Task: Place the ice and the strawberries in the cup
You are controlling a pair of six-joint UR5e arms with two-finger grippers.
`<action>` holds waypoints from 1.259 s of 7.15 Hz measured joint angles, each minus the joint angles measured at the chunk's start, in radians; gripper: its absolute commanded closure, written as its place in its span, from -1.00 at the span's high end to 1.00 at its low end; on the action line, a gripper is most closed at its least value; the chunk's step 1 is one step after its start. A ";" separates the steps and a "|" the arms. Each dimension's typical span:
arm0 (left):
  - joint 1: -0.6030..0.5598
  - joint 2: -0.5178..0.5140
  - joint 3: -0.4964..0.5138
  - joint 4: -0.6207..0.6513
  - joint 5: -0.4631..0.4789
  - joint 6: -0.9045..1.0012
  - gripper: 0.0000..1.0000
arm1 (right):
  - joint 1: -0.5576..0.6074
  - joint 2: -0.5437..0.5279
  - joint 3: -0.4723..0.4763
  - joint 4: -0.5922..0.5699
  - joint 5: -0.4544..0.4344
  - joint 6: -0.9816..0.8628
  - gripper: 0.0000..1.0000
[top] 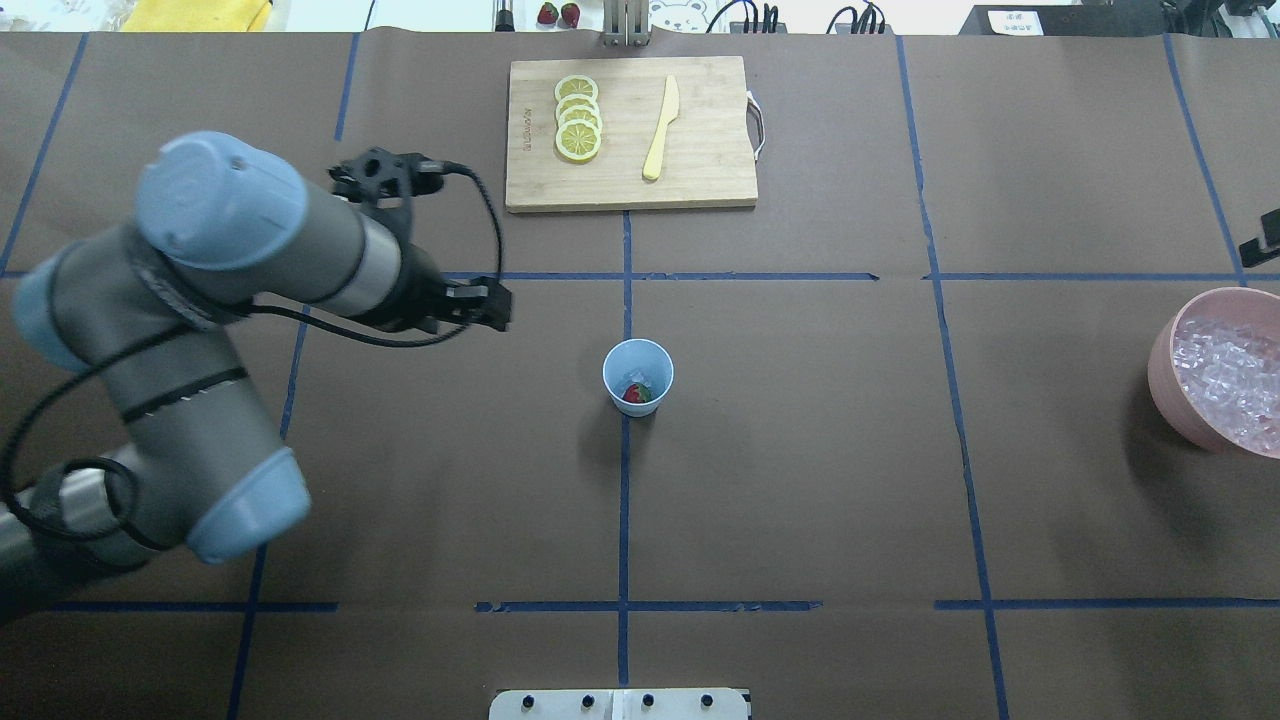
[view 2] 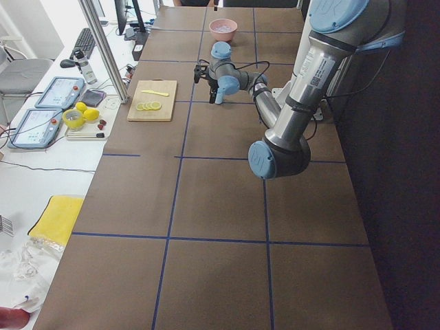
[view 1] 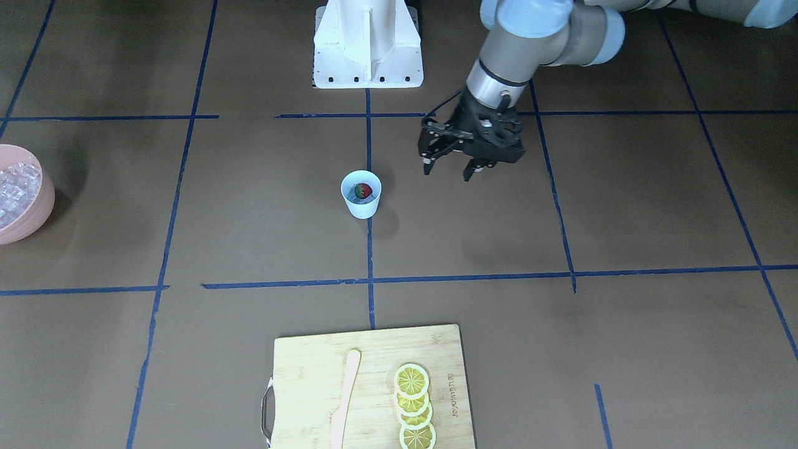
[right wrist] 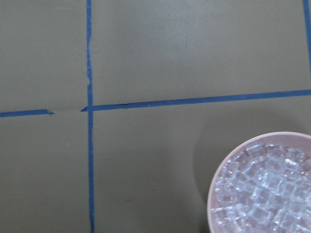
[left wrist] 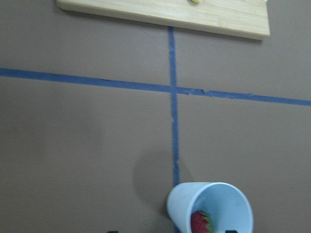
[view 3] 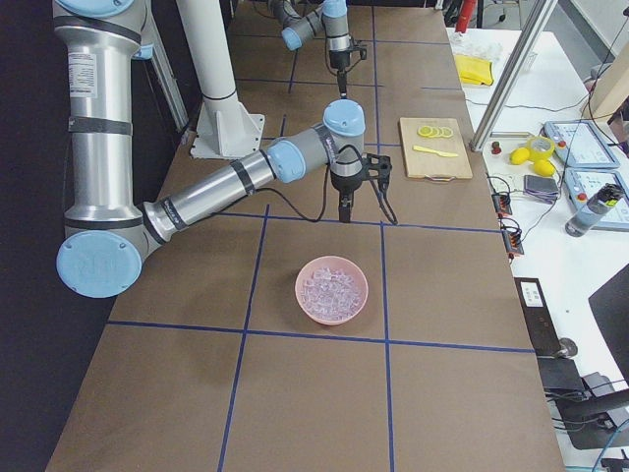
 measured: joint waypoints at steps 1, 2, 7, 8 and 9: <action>-0.105 0.106 -0.035 0.004 -0.096 0.137 0.62 | 0.066 0.000 -0.067 -0.001 0.013 -0.127 1.00; -0.221 0.207 -0.053 0.006 -0.188 0.295 0.62 | 0.120 0.001 -0.127 -0.003 0.018 -0.238 1.00; -0.803 0.374 0.050 0.344 -0.354 1.308 0.73 | 0.195 0.023 -0.214 -0.061 0.008 -0.469 1.00; -0.868 0.377 0.126 0.389 -0.354 1.429 1.00 | 0.204 0.027 -0.217 -0.062 0.008 -0.473 1.00; -0.908 0.382 0.210 0.407 -0.355 1.506 1.00 | 0.212 0.027 -0.215 -0.067 0.011 -0.474 1.00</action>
